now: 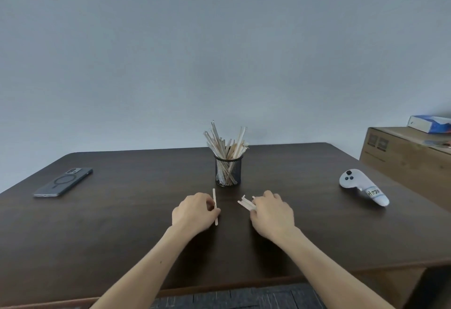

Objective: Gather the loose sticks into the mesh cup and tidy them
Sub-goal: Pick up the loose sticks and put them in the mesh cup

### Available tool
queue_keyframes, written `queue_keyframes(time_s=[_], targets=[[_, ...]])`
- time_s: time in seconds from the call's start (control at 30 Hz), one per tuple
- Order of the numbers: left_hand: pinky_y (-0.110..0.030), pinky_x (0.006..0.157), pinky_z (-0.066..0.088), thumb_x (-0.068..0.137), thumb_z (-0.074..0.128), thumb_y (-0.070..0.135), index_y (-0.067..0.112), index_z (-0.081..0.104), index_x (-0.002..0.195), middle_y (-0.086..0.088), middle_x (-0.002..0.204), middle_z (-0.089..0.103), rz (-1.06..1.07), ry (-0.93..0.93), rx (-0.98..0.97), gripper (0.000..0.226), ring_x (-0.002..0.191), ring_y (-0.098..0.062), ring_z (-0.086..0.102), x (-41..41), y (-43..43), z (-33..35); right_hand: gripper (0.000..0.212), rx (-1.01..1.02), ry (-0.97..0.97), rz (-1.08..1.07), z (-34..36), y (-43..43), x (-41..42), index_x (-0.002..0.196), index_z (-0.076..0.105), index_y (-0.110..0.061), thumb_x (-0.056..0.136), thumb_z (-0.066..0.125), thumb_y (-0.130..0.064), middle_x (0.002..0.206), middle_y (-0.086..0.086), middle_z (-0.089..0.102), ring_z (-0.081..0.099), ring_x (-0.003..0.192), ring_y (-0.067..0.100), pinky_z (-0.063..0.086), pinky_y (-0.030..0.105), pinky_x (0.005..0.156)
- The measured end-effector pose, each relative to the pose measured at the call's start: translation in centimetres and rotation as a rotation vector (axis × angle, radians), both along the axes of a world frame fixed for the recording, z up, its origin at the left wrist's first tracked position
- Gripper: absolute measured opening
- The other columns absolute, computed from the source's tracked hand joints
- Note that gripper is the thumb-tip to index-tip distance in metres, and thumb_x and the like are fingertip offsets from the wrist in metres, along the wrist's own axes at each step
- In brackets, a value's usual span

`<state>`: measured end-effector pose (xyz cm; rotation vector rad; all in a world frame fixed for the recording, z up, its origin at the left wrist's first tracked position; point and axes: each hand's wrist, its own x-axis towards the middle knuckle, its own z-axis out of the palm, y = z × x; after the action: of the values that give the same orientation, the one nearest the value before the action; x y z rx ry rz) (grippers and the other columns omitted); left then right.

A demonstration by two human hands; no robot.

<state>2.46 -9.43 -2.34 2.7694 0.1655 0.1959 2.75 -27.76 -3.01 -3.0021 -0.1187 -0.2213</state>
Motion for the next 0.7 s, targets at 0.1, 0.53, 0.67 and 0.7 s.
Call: queue_keyframes(time_s=[0.1, 0.53, 0.67, 0.7], targets=[[-0.03, 0.079, 0.046, 0.087, 0.067, 0.052, 0.037, 0.075, 0.108, 0.011, 0.104, 0.069, -0.022, 0.033, -0.028, 0.027, 0.109, -0.019, 0.066, -0.5, 0.6, 0.0, 0.033, 0.122, 0.001, 0.052, 0.5, 0.6, -0.3, 0.125, 0.062, -0.019, 0.095, 0.051, -0.028, 0.127, 0.006, 0.051, 0.05, 0.122, 0.026, 0.046, 0.036, 0.09], [-0.033, 0.075, 0.044, 0.09, 0.052, 0.068, 0.021, 0.073, 0.1, 0.001, 0.099, 0.074, 0.024, 0.017, -0.042, 0.052, 0.096, -0.024, 0.069, -0.4, -1.2, -0.1, 0.038, 0.132, 0.121, -0.028, 2.3, 2.2, -1.4, 0.113, 0.069, -0.016, 0.082, 0.072, -0.037, 0.111, 0.006, 0.071, 0.068, 0.102, 0.027, 0.053, 0.035, 0.082], [-0.033, 0.077, 0.044, 0.086, 0.057, 0.07, 0.02, 0.071, 0.1, 0.0, 0.1, 0.073, 0.035, 0.036, -0.024, 0.054, 0.098, -0.024, 0.068, -0.1, -1.3, 0.3, 0.037, 0.237, 0.204, -0.043, 2.7, 2.1, -0.8, 0.108, 0.069, -0.016, 0.077, 0.078, -0.034, 0.107, 0.006, 0.071, 0.07, 0.097, 0.026, 0.056, 0.035, 0.084], [-0.034, 0.076, 0.044, 0.084, 0.06, 0.07, 0.02, 0.069, 0.1, 0.001, 0.1, 0.072, 0.036, 0.04, -0.02, 0.053, 0.099, -0.025, 0.068, 0.0, -1.3, 0.3, 0.035, 0.251, 0.222, -0.046, 2.7, 2.1, -0.7, 0.107, 0.069, -0.016, 0.077, 0.079, -0.032, 0.105, 0.006, 0.071, 0.071, 0.094, 0.026, 0.057, 0.036, 0.085]])
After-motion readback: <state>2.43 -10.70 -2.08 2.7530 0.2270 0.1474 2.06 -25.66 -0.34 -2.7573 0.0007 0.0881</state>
